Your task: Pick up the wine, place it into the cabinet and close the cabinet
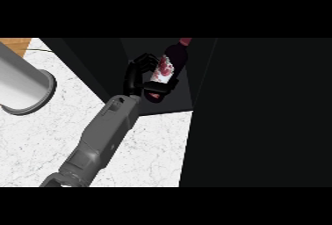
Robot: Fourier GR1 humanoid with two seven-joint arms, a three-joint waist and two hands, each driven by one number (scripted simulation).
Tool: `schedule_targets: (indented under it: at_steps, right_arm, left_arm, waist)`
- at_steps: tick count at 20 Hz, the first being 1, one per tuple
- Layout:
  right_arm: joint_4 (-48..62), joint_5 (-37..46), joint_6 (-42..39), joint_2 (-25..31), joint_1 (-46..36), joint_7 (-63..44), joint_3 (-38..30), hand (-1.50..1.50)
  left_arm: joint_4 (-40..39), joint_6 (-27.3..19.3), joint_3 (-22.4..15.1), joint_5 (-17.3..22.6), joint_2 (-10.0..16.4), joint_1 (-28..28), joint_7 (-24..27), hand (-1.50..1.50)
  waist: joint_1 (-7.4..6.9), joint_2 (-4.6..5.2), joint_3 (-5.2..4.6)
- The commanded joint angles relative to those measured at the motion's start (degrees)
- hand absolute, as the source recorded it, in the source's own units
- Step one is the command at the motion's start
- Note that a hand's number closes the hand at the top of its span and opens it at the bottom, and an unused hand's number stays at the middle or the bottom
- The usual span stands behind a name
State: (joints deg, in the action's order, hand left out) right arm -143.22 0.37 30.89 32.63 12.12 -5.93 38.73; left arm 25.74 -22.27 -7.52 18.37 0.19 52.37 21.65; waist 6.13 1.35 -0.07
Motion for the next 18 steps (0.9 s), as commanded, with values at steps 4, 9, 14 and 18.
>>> schedule_targets:
  at_steps: [4,9,14,18]
  right_arm:
    - [-8.75,-3.58,-1.56,2.09,4.24,-1.00,0.46,-1.50]
    - [-7.43,-3.33,-2.28,1.78,3.39,-0.02,0.65,-1.50]
    - [-4.67,-3.21,-2.66,0.40,3.92,3.30,1.97,-1.50]
    - [-7.48,-3.42,-3.32,1.78,4.30,2.28,1.22,-1.50]
  left_arm:
    - [-8.46,-0.67,3.05,-0.21,0.87,5.23,4.15,1.50]
    - [-12.64,-3.60,3.20,-1.83,2.33,9.57,4.63,-1.50]
    - [-15.72,-5.17,3.53,-2.76,4.37,11.69,5.81,-1.50]
    - [-17.63,-6.68,3.33,-3.65,4.61,11.64,7.52,-1.50]
  waist:
    - [0.67,0.34,0.01]
    - [0.99,0.74,-0.02]
    - [2.03,1.34,0.02]
    - [1.69,1.07,-0.05]
